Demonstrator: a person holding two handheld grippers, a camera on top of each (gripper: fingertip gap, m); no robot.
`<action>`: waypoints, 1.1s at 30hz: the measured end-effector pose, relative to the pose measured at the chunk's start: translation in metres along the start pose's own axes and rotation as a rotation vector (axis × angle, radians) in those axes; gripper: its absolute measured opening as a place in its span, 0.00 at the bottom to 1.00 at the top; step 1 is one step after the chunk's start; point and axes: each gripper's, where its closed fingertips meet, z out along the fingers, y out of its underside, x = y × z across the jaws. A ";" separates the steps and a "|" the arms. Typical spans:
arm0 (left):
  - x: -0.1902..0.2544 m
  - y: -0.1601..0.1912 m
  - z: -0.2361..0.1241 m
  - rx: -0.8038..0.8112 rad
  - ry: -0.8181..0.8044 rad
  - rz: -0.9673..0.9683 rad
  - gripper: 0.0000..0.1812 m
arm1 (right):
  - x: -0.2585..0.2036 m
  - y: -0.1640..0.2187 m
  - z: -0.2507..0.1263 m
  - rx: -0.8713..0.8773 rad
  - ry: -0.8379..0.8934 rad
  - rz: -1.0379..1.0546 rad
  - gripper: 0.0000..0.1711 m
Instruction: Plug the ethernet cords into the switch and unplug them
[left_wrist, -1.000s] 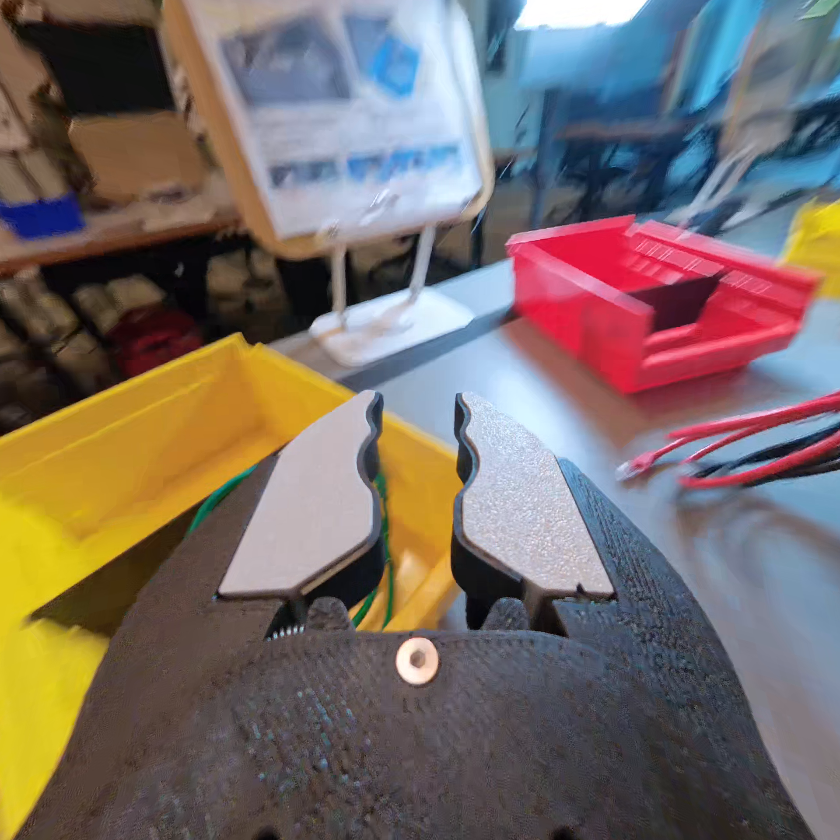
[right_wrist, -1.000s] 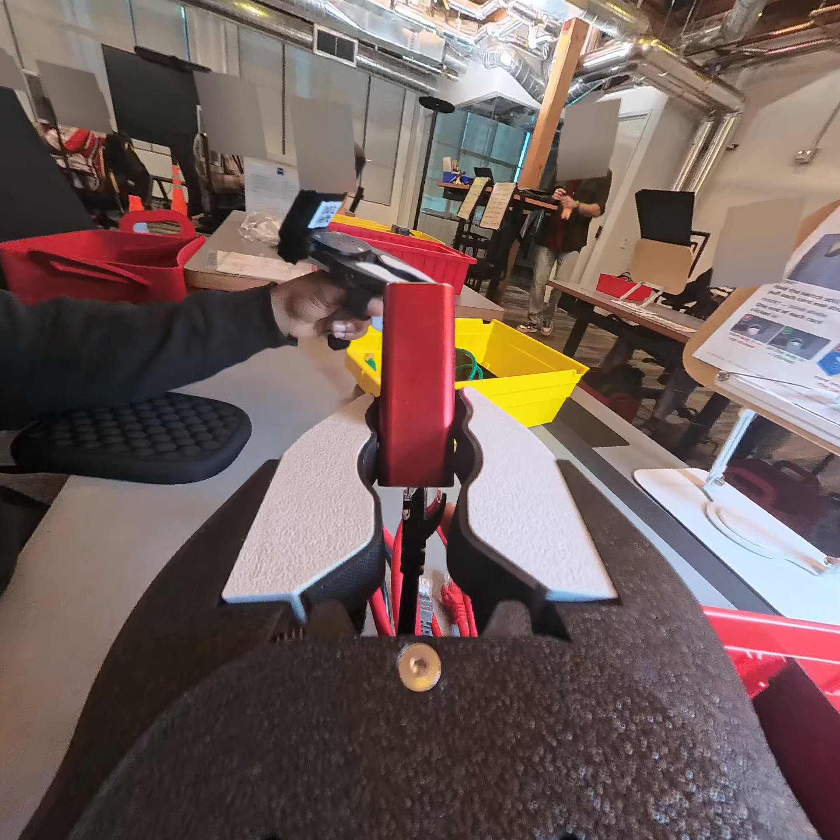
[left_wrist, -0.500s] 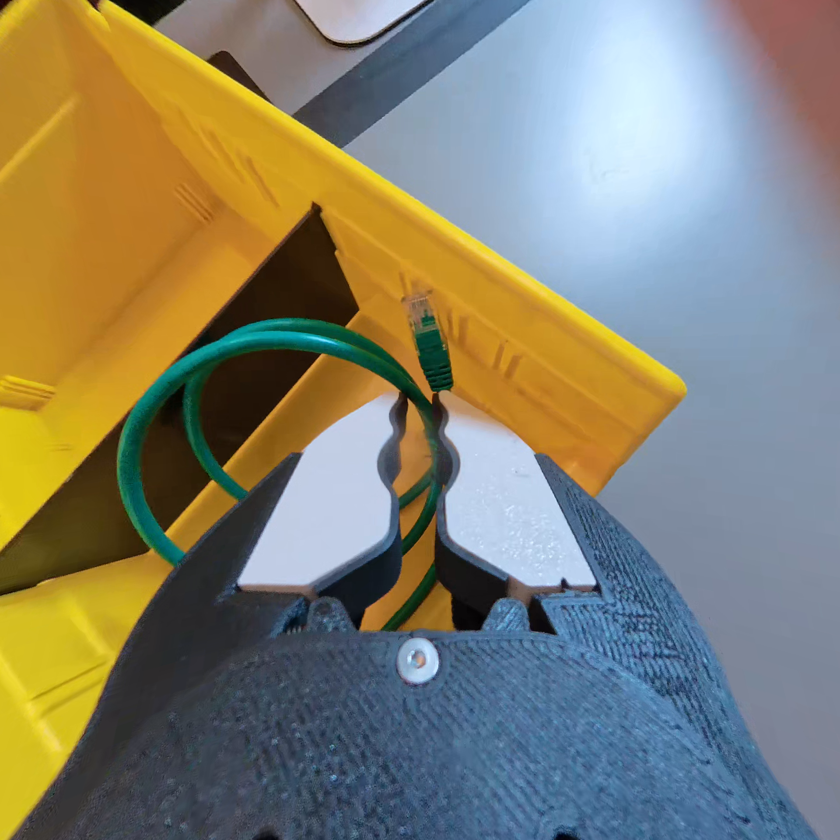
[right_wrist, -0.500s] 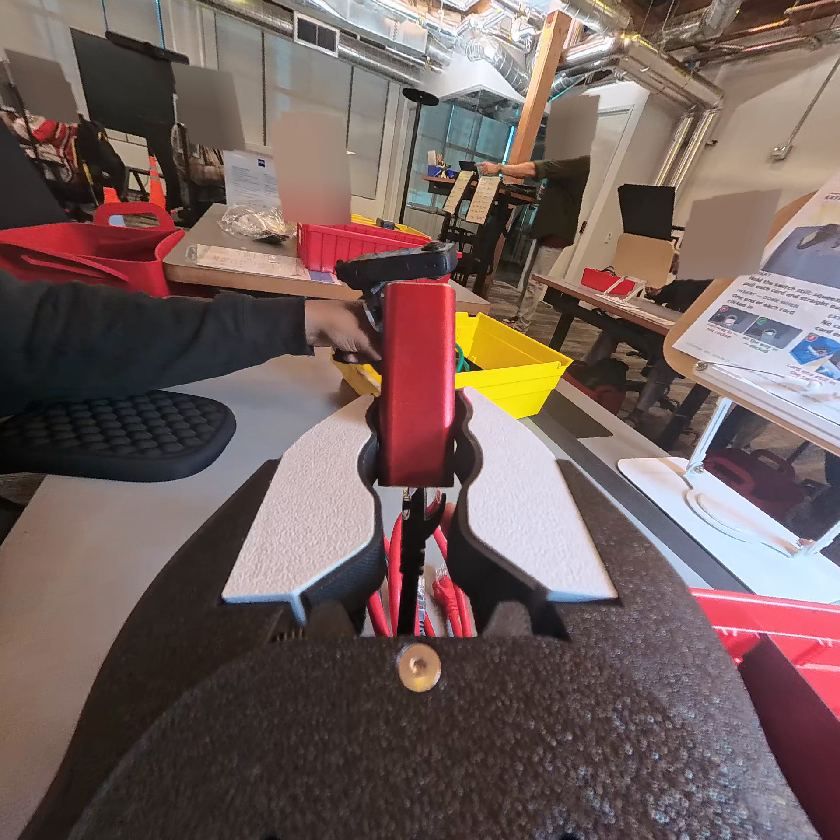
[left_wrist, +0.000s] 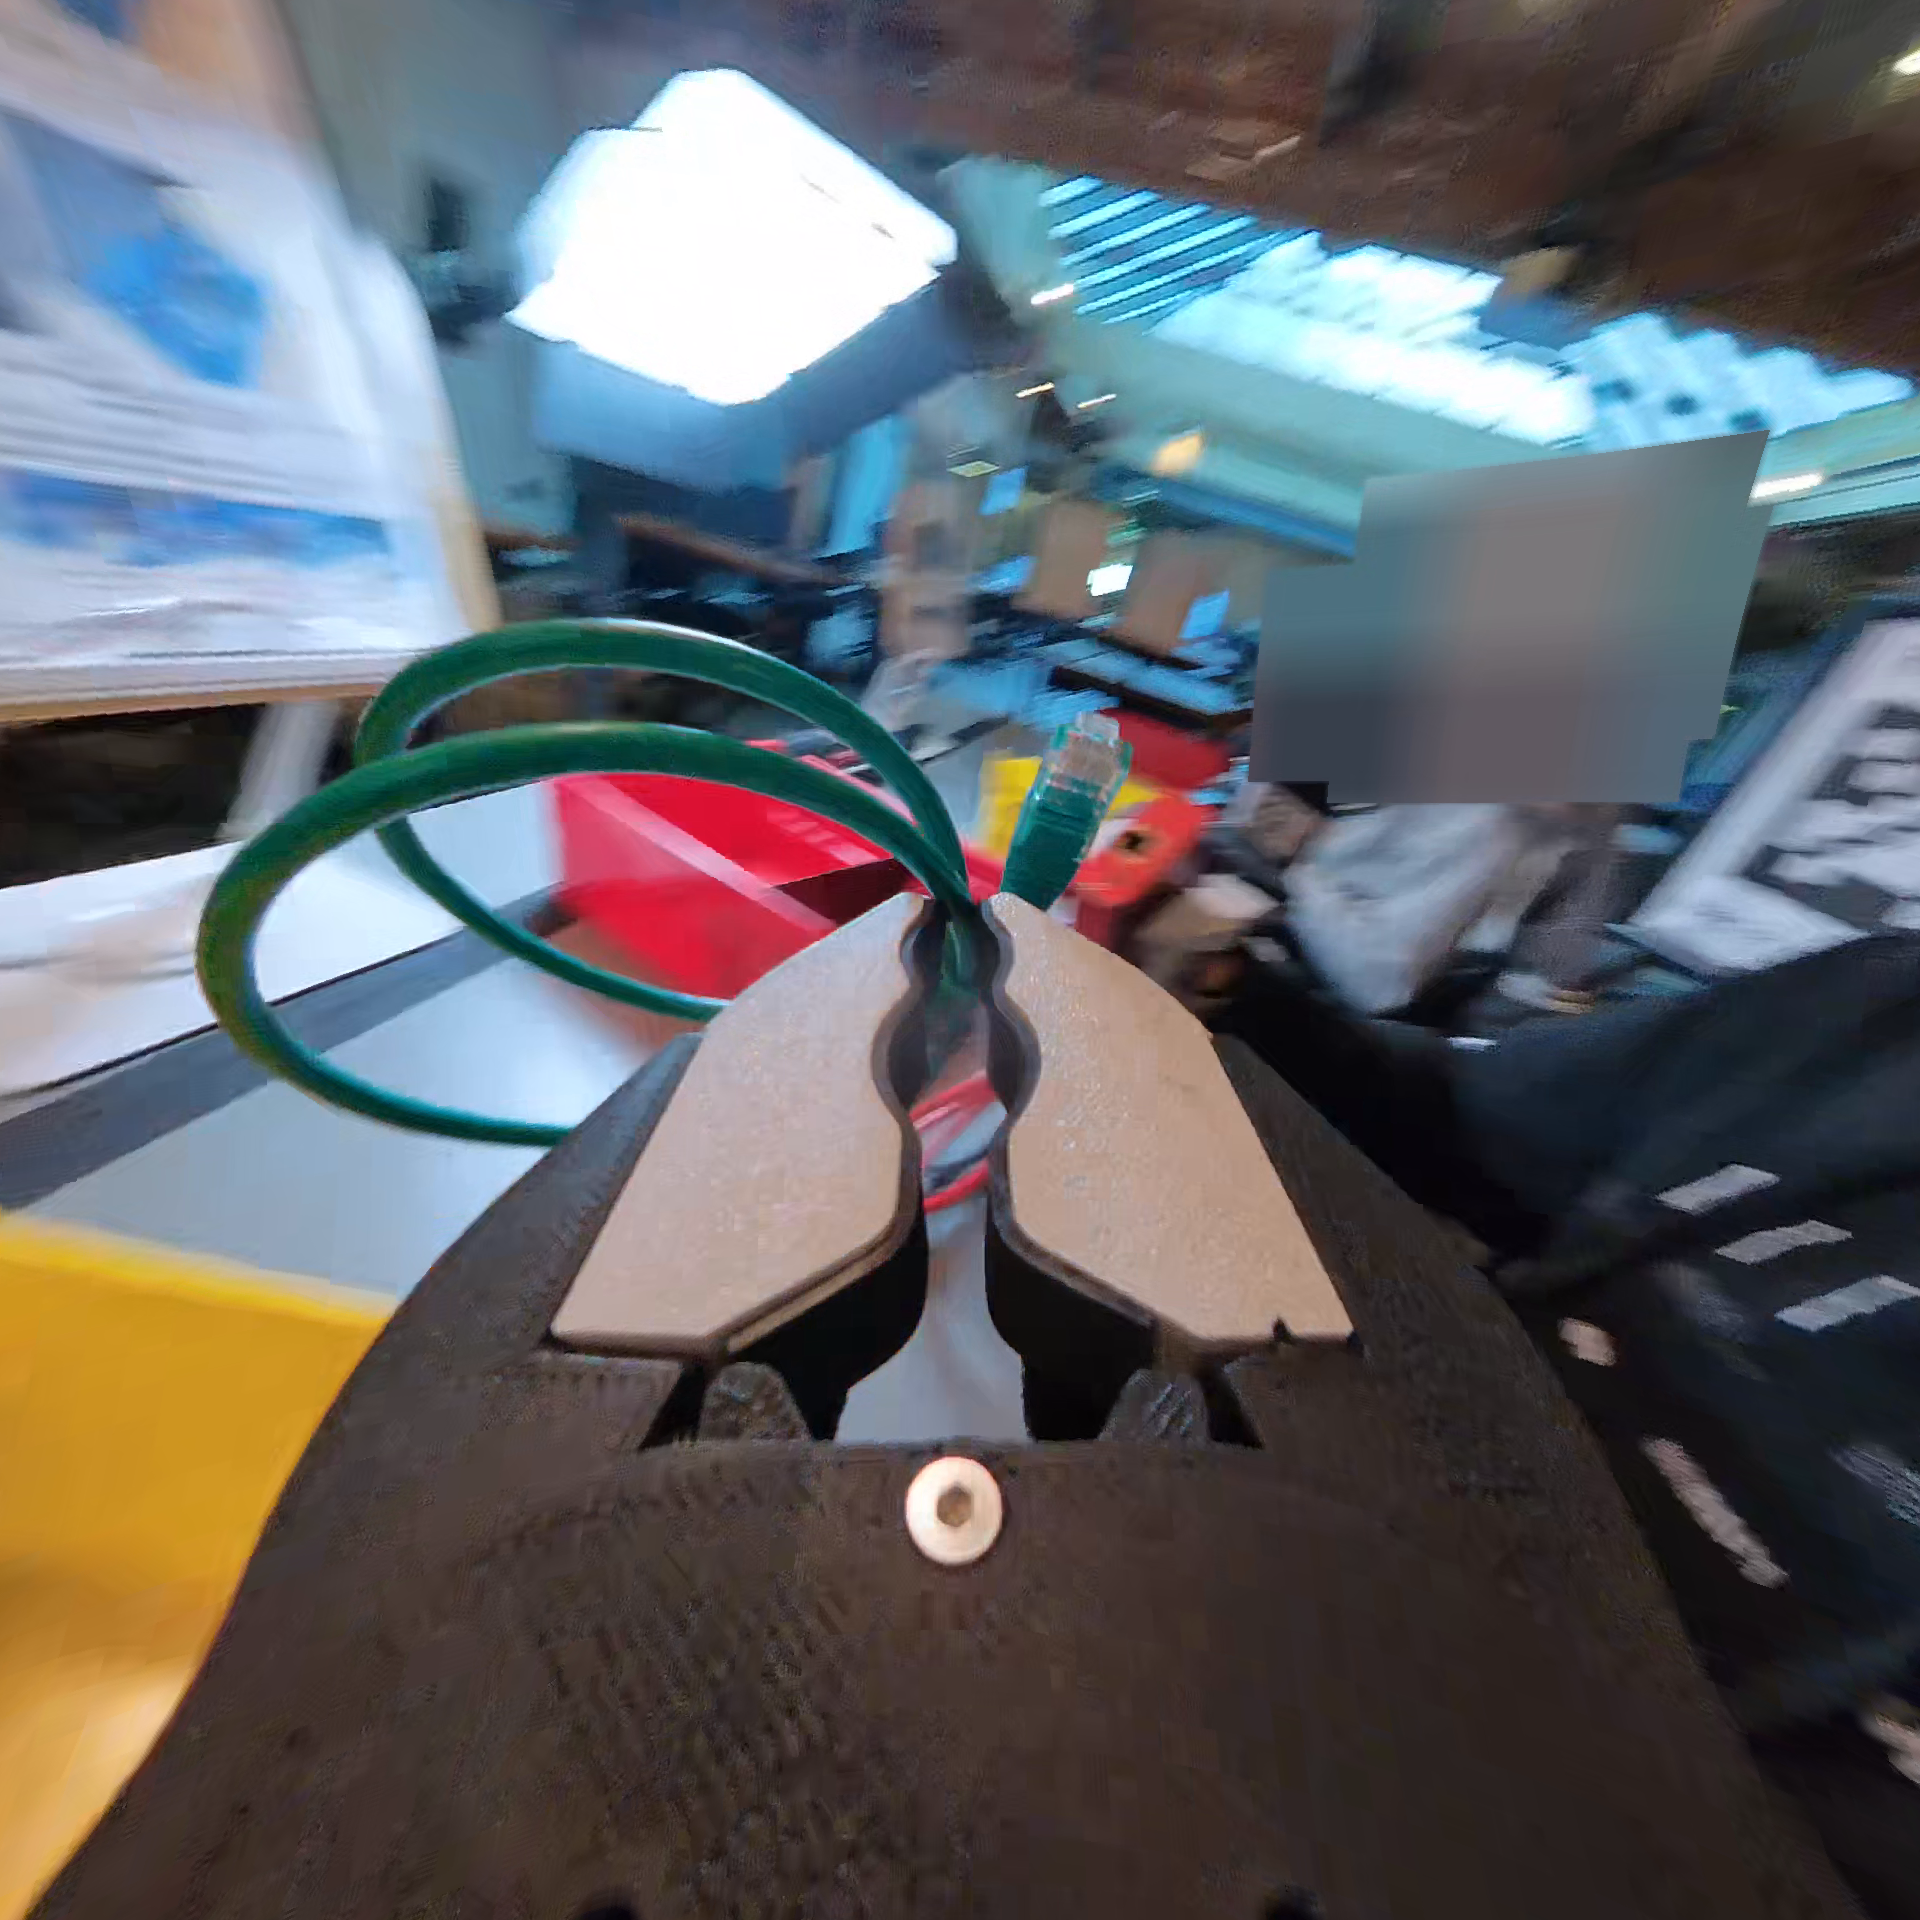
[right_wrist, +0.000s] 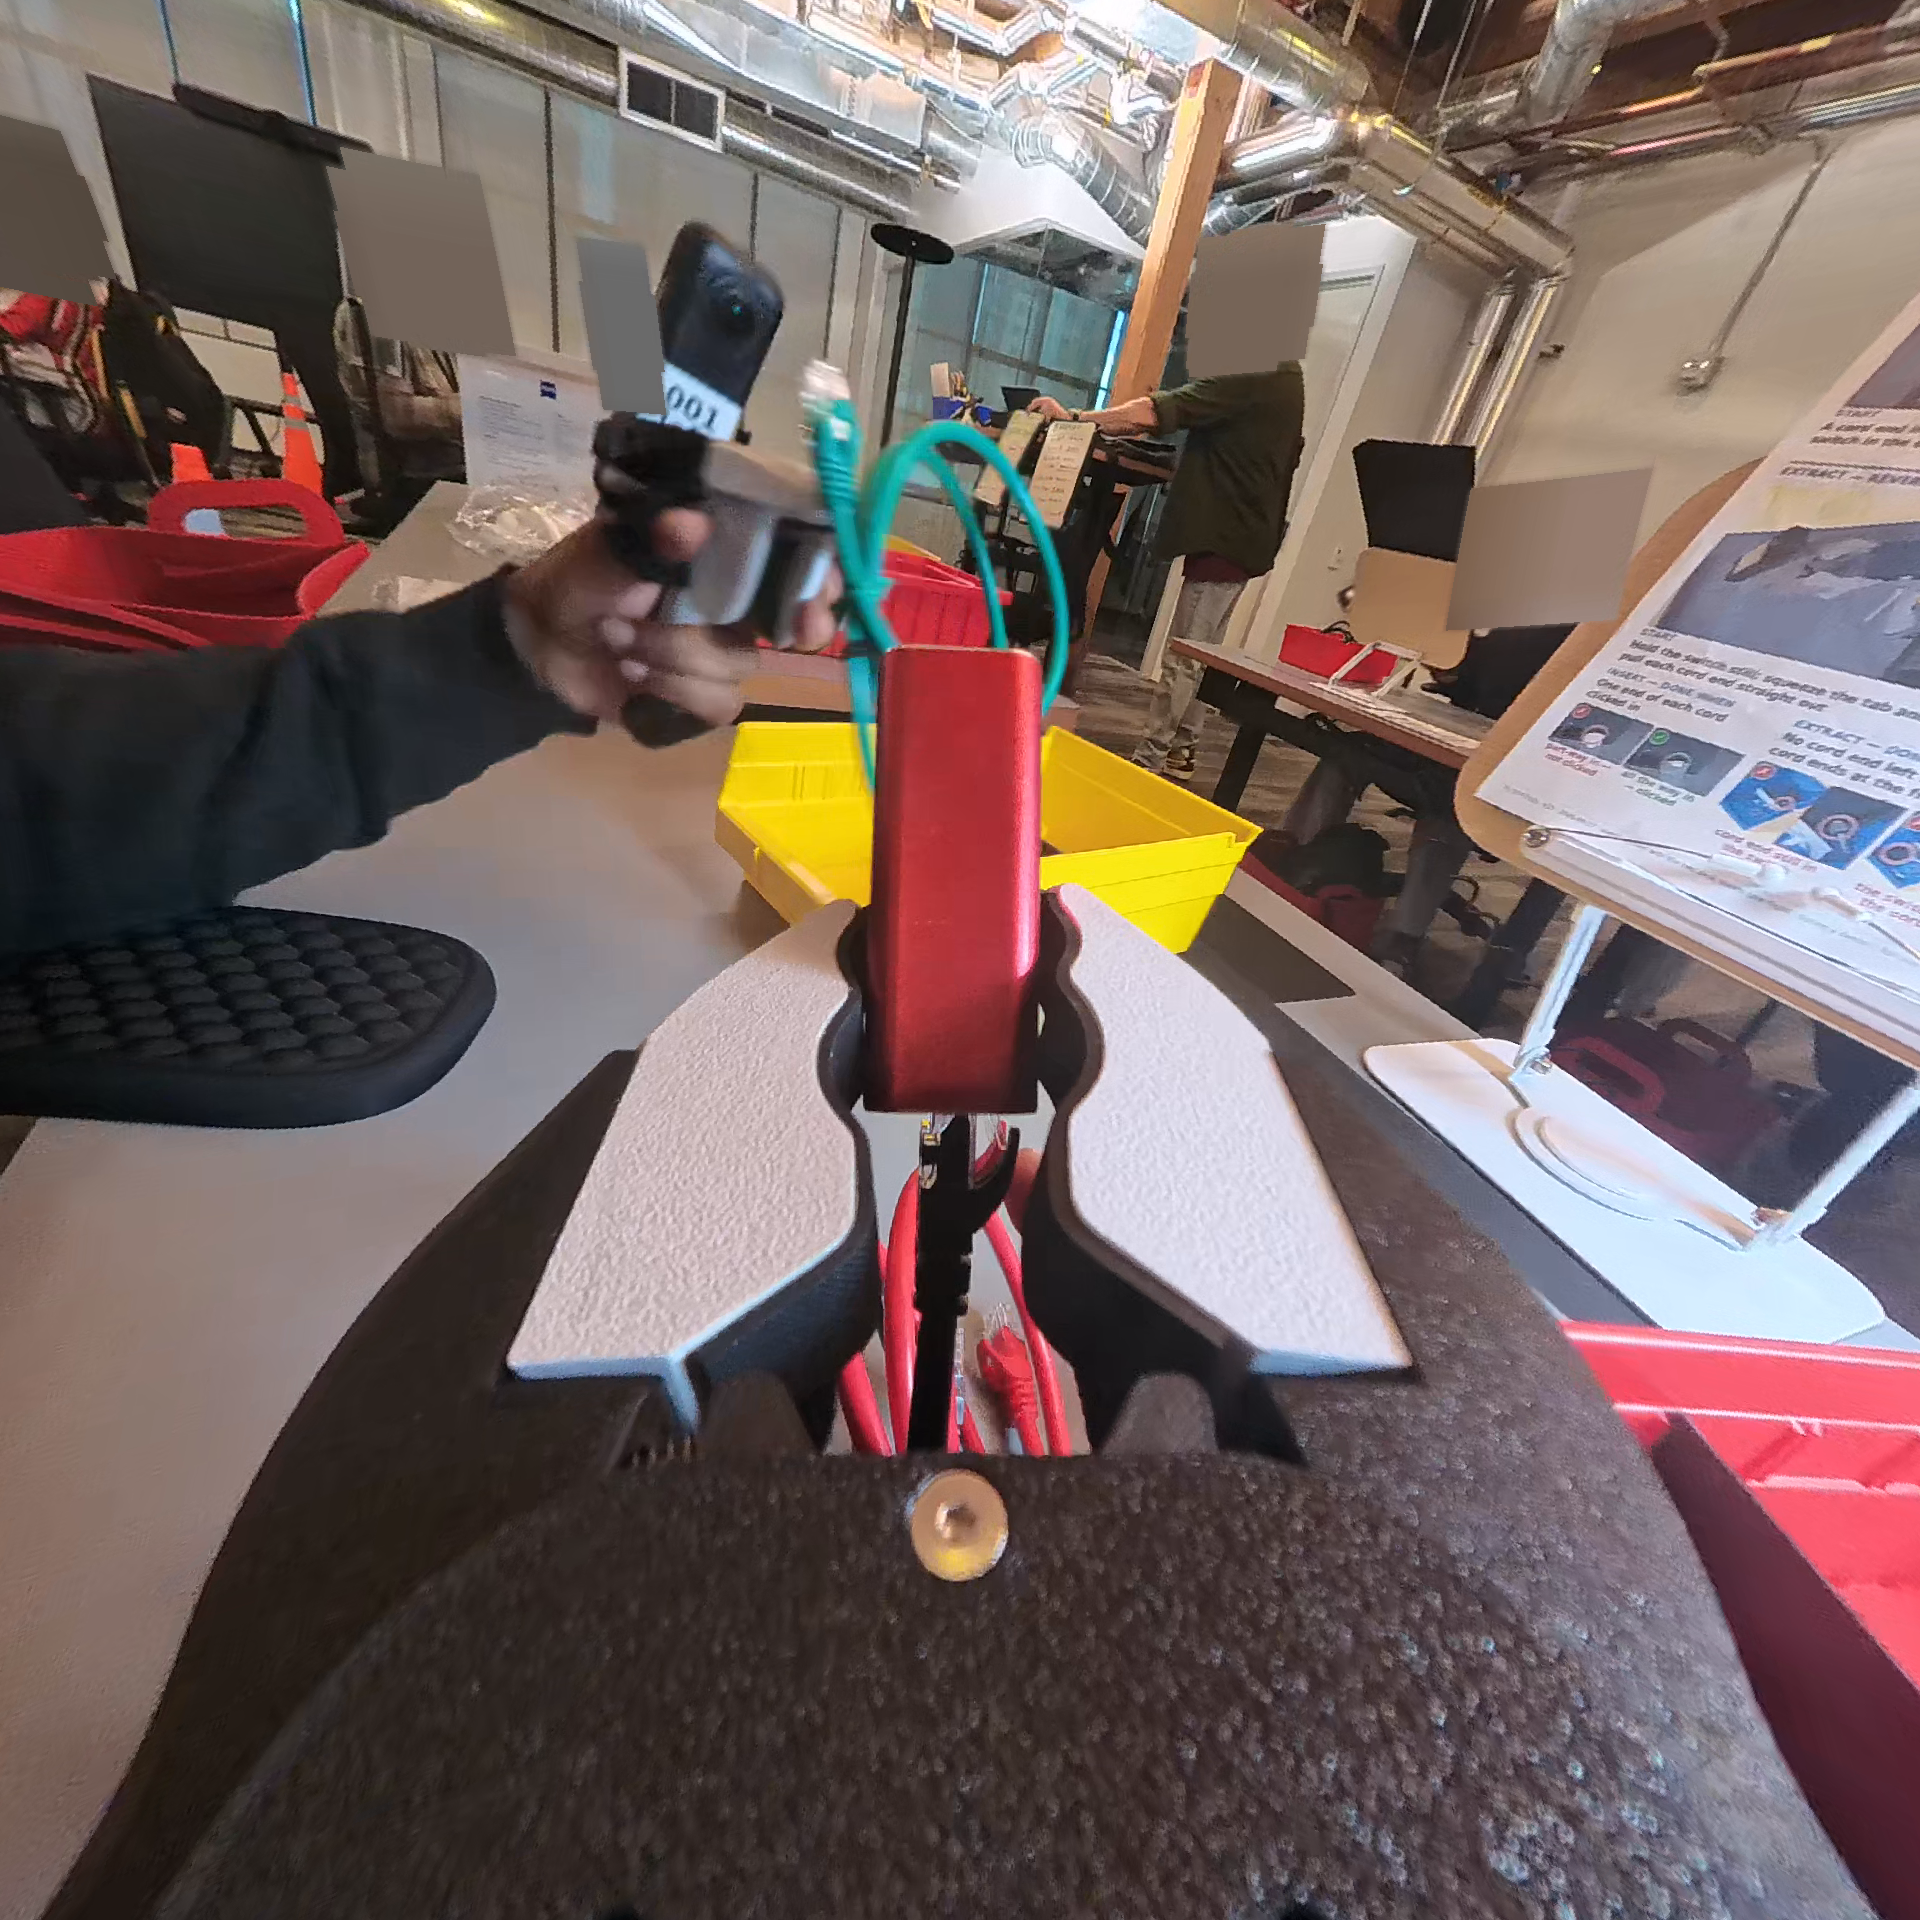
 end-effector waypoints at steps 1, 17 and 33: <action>0.019 0.007 0.009 0.027 0.109 -0.015 0.03 | 0.003 0.000 -0.001 0.003 0.011 -0.002 0.17; 0.063 0.163 -0.017 -0.423 0.224 -0.057 0.03 | 0.030 0.007 -0.012 -0.007 0.098 0.016 0.17; 0.014 0.175 0.010 -0.795 -0.136 0.273 0.10 | 0.034 0.011 -0.014 -0.017 0.105 0.035 0.17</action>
